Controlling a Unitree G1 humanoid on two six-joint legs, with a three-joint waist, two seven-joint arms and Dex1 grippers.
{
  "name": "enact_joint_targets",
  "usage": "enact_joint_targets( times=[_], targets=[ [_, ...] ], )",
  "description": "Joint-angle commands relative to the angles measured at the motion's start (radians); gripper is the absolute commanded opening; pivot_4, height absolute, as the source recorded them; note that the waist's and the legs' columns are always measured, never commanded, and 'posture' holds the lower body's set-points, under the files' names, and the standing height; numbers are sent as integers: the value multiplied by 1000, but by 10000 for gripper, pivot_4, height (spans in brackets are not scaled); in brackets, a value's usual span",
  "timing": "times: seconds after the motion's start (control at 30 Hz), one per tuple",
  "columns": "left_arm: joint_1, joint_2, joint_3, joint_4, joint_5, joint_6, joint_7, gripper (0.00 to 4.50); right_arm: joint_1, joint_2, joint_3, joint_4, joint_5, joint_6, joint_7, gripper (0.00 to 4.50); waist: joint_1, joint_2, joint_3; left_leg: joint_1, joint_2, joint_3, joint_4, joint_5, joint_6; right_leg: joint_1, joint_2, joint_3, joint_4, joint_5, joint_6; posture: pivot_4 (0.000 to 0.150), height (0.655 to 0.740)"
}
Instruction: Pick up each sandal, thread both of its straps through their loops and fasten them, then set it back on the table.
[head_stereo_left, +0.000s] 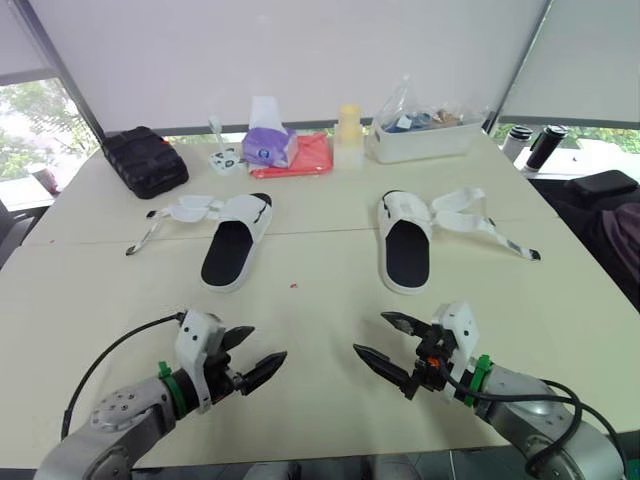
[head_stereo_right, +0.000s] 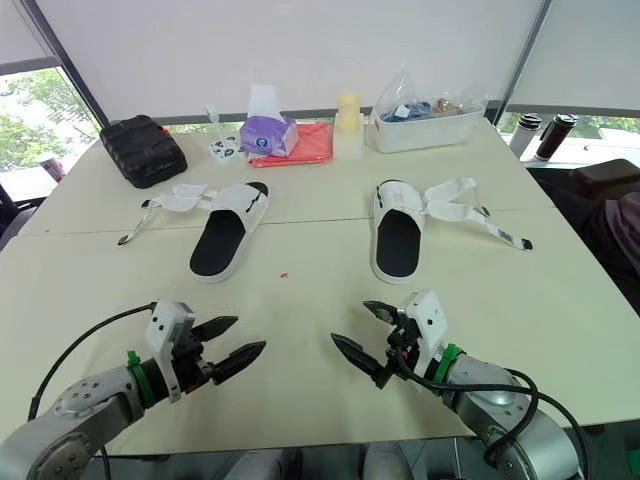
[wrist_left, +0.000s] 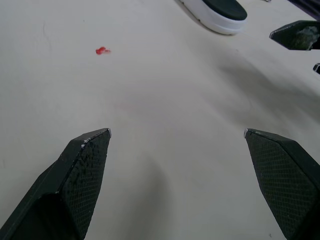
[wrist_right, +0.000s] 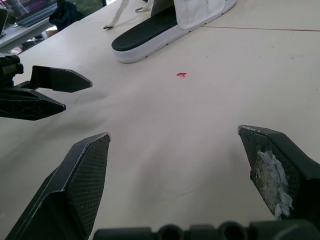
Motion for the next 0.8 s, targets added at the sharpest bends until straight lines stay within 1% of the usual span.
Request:
enact_joint_targets(
  times=[0.03, 0.43, 0.53, 0.67, 0.8],
  targets=[
    [1, 1, -1, -12, 8, -31, -13, 45000, -2, 8, 1, -21, -10, -25, -6, 44211, 0, 0, 0, 0, 0, 0, 0, 0, 0, 0, 0, 0, 0, 0, 0, 1500, 7400],
    [-8, 1, -10, 2, 13, -43, -29, 45000, 14, 9, 3, -20, -35, -49, -13, 44211, 0, 0, 0, 0, 0, 0, 0, 0, 0, 0, 0, 0, 0, 0, 0, 1500, 7400],
    [-41, 1, -14, 20, 17, -40, -28, 45000, -4, 13, 3, -5, -52, -63, -19, 44211, 0, 0, 0, 0, 0, 0, 0, 0, 0, 0, 0, 0, 0, 0, 0, 1500, 7400],
    [-101, 25, -25, 51, 54, -53, -42, 45000, -64, 2, 3, 14, -126, -100, -44, 44211, -1, 0, 0, 0, 0, 0, 1, 0, 0, 0, 0, 0, 0, 0, 0, 1500, 7400],
    [-184, 35, 4, 91, 6, -9, -57, 45000, -109, -3, -49, 15, -179, -103, -101, 44211, 1, 0, 0, 0, 0, 1, 1, 1, -2, 0, 0, 0, 0, 0, -1, 1500, 7400]
  ],
)
